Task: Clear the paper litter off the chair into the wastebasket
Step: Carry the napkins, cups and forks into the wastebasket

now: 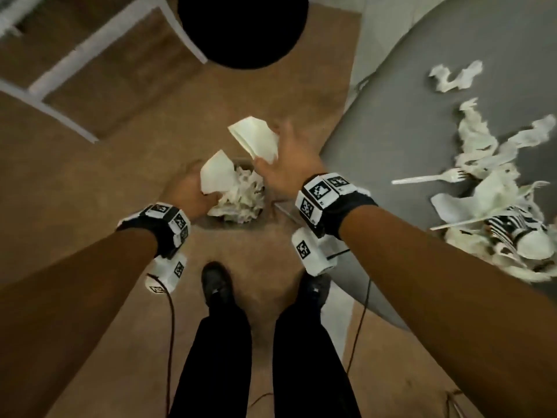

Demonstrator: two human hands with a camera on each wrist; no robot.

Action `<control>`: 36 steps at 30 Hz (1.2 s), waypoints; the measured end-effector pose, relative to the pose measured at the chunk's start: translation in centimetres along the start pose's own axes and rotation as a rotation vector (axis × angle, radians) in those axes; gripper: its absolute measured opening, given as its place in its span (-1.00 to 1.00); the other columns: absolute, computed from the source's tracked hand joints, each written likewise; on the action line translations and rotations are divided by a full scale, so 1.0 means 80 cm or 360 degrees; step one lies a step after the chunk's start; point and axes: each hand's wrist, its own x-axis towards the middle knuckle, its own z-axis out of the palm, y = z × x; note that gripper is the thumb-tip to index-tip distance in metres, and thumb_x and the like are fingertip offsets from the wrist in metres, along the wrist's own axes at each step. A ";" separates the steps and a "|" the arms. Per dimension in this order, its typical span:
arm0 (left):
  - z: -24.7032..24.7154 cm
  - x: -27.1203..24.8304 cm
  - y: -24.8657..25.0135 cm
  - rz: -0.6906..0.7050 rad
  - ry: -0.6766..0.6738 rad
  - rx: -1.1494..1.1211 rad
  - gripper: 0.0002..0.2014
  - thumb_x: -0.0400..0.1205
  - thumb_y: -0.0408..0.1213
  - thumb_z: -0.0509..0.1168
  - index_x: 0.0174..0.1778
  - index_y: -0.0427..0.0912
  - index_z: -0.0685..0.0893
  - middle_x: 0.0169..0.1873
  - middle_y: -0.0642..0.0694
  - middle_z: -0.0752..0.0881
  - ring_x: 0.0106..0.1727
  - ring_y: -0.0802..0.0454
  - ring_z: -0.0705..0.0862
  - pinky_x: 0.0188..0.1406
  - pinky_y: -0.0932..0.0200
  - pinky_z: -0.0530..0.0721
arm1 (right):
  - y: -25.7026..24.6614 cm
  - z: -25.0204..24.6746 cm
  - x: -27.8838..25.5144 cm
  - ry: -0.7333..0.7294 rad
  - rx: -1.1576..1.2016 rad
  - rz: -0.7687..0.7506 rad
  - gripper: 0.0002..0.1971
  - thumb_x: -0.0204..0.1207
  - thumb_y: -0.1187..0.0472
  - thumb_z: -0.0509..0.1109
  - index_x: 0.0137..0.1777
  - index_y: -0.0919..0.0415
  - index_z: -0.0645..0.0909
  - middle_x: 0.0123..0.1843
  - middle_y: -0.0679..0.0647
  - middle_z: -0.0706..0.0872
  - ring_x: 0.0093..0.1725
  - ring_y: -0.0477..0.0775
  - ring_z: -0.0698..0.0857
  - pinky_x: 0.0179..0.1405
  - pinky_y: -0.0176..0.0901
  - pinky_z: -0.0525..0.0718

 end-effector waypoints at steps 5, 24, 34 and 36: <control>0.045 0.018 -0.069 -0.0137 -0.0230 0.0014 -0.34 0.46 -0.09 0.47 0.51 0.09 0.45 0.35 -0.19 0.61 0.20 -0.30 0.69 0.09 -0.03 0.69 | 0.003 0.116 0.025 -0.0372 -0.0469 0.0256 -0.45 0.51 -0.07 0.41 0.41 0.24 0.53 0.25 0.18 0.70 0.14 0.20 0.71 -0.15 -0.14 0.57; 0.144 0.139 -0.083 0.0472 -0.0479 0.0768 -0.51 0.57 -0.40 0.29 0.46 -0.21 0.49 0.41 -0.26 0.53 0.40 -0.28 0.47 0.30 -0.17 0.47 | 0.092 0.292 0.124 -0.0699 -0.1027 0.0275 -0.67 0.61 0.31 0.36 0.36 0.33 0.56 0.50 0.34 0.40 0.32 0.35 0.63 0.30 0.07 0.61; 0.115 0.115 -0.053 0.0292 -0.0636 0.0653 -0.70 0.62 -0.33 0.25 0.27 -0.28 0.60 0.19 -0.31 0.70 0.20 -0.32 0.67 0.07 -0.03 0.64 | 0.083 0.226 0.096 -0.0731 -0.0654 0.0298 -0.69 0.60 0.24 0.34 0.31 0.29 0.57 0.31 0.24 0.68 0.26 0.32 0.69 0.06 -0.03 0.63; 0.077 0.102 -0.020 0.0259 -0.0645 0.0568 -0.64 0.66 -0.36 0.21 0.40 -0.28 0.58 0.26 -0.32 0.69 0.27 -0.32 0.67 0.19 -0.08 0.66 | 0.067 0.194 0.086 -0.0643 -0.0458 0.0379 -0.73 0.57 0.13 0.30 0.21 0.20 0.62 0.17 0.19 0.70 0.18 0.30 0.71 -0.01 -0.07 0.64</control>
